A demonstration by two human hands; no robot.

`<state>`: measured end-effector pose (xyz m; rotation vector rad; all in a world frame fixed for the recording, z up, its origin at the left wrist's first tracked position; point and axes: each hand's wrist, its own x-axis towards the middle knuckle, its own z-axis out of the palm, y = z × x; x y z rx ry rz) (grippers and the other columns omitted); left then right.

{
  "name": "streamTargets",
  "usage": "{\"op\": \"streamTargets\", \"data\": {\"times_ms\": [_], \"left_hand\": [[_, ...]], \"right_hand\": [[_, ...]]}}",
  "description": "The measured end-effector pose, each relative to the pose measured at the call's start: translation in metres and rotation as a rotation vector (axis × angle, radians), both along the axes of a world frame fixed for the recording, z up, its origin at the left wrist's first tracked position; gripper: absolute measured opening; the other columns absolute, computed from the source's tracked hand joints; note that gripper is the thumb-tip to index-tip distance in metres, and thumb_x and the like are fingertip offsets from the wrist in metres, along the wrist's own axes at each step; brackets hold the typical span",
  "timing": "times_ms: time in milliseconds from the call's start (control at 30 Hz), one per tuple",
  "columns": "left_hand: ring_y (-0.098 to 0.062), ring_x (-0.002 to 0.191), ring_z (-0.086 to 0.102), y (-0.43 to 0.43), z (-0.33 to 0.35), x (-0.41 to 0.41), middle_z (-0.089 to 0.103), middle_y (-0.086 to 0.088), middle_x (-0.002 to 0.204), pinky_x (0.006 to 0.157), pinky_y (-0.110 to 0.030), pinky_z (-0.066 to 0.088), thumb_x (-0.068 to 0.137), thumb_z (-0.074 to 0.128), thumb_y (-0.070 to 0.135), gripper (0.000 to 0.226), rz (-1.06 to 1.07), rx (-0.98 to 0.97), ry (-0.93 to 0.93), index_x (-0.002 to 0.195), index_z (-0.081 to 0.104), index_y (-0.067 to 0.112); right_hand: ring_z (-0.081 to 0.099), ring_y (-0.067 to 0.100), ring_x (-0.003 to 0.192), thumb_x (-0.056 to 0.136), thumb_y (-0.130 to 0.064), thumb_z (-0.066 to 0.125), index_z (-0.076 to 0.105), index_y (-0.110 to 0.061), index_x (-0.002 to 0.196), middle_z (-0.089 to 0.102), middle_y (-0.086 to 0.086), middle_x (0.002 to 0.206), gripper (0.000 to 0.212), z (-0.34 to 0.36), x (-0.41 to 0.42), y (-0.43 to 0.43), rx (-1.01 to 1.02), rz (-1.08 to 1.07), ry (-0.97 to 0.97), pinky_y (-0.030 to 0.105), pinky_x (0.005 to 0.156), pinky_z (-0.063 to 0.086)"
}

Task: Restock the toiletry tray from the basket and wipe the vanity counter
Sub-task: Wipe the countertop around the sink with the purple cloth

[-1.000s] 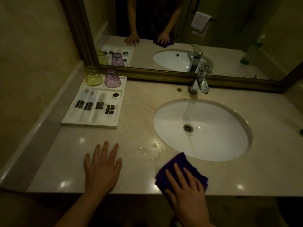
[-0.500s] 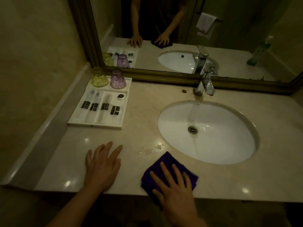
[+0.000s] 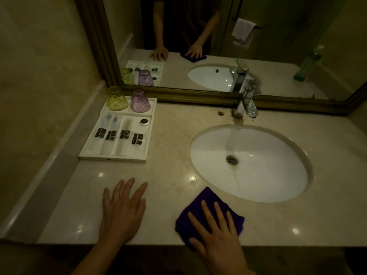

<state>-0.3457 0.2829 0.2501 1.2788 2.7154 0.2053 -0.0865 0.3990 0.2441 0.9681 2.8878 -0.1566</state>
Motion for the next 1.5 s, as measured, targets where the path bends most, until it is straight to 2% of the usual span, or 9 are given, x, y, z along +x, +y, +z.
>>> {"op": "streamTargets", "data": {"times_ms": [133,300,567,867,967,1067,1233,1400,1500], "left_hand": [[-0.025,0.145,0.015,-0.001,-0.002,0.0,0.025,0.0,0.158,0.117,-0.055,0.0,0.089,0.009,0.054,0.062,-0.001,-0.007,0.011,0.148,0.027,0.044],[-0.024,0.145,0.019,-0.001,0.0,0.0,0.03,0.0,0.156,0.117,-0.055,0.005,0.091,0.015,0.049,0.059,0.01,0.014,-0.005,0.146,0.033,0.04],[-0.021,0.145,0.022,-0.004,0.001,-0.001,0.036,0.0,0.154,0.119,-0.052,0.006,0.089,0.012,0.044,0.064,0.024,0.088,-0.043,0.142,0.045,0.029],[-0.027,0.138,0.036,-0.001,0.007,0.004,0.05,-0.01,0.143,0.118,-0.051,0.008,0.089,0.022,0.039,0.059,0.054,0.242,-0.065,0.127,0.061,0.014],[-0.026,0.129,0.044,-0.006,0.001,-0.001,0.054,-0.012,0.135,0.118,-0.05,0.018,0.093,0.029,0.032,0.048,0.135,0.376,-0.164,0.122,0.06,0.01],[-0.022,0.105,0.053,-0.012,-0.006,-0.003,0.057,-0.005,0.119,0.093,-0.043,0.044,0.095,0.031,0.034,0.037,0.227,0.569,-0.24,0.114,0.056,0.015],[-0.019,0.099,0.049,-0.011,-0.017,-0.008,0.06,-0.005,0.11,0.087,-0.036,0.042,0.092,0.035,0.03,0.033,0.152,0.527,-0.122,0.105,0.06,0.013],[-0.022,0.098,0.051,-0.009,-0.015,-0.009,0.06,-0.007,0.107,0.087,-0.038,0.04,0.093,0.035,0.032,0.034,0.161,0.551,-0.116,0.105,0.061,0.014],[-0.015,0.093,0.049,-0.011,-0.014,-0.012,0.057,-0.001,0.105,0.079,-0.035,0.04,0.094,0.031,0.035,0.032,0.202,0.623,-0.18,0.104,0.057,0.02]], "right_hand": [[0.0,0.037,0.149,0.092,-0.071,0.006,0.008,-0.049,0.15,0.008,0.002,0.164,0.062,0.0,-0.06,0.029,-0.064,-0.186,0.042,0.055,0.117,-0.005],[-0.023,0.035,0.145,0.09,-0.072,0.001,-0.004,-0.05,0.149,-0.012,-0.001,0.163,0.063,0.003,-0.137,0.054,-0.154,-0.129,0.047,0.059,0.114,-0.016],[0.004,0.034,0.149,0.098,-0.067,0.018,0.01,-0.055,0.148,0.011,-0.007,0.163,0.052,-0.005,-0.055,0.01,-0.041,0.295,0.094,0.056,0.114,-0.001],[-0.024,0.037,0.145,0.091,-0.072,0.005,0.001,-0.048,0.15,-0.012,-0.003,0.163,0.064,0.002,-0.179,0.058,-0.163,-0.06,0.049,0.061,0.111,-0.021],[-0.017,0.038,0.147,0.092,-0.071,0.007,0.009,-0.05,0.149,-0.002,-0.002,0.164,0.061,0.001,-0.172,0.022,-0.119,0.1,0.069,0.063,0.112,-0.014],[-0.003,0.034,0.149,0.097,-0.067,0.014,0.017,-0.053,0.147,0.01,-0.005,0.163,0.052,-0.007,-0.113,-0.011,-0.078,0.322,0.125,0.062,0.115,-0.007],[-0.002,0.028,0.15,0.098,-0.066,0.016,0.011,-0.056,0.148,0.006,-0.009,0.164,0.051,-0.007,-0.059,0.016,-0.039,0.304,0.117,0.057,0.117,-0.002],[-0.022,0.038,0.145,0.091,-0.071,0.004,0.007,-0.051,0.149,-0.009,-0.005,0.162,0.061,0.004,-0.15,0.018,-0.128,0.002,0.037,0.063,0.11,-0.02],[-0.017,0.041,0.146,0.093,-0.07,0.009,0.013,-0.05,0.148,0.002,-0.002,0.164,0.06,0.004,-0.164,-0.019,-0.129,0.19,0.054,0.063,0.108,-0.023]]}}
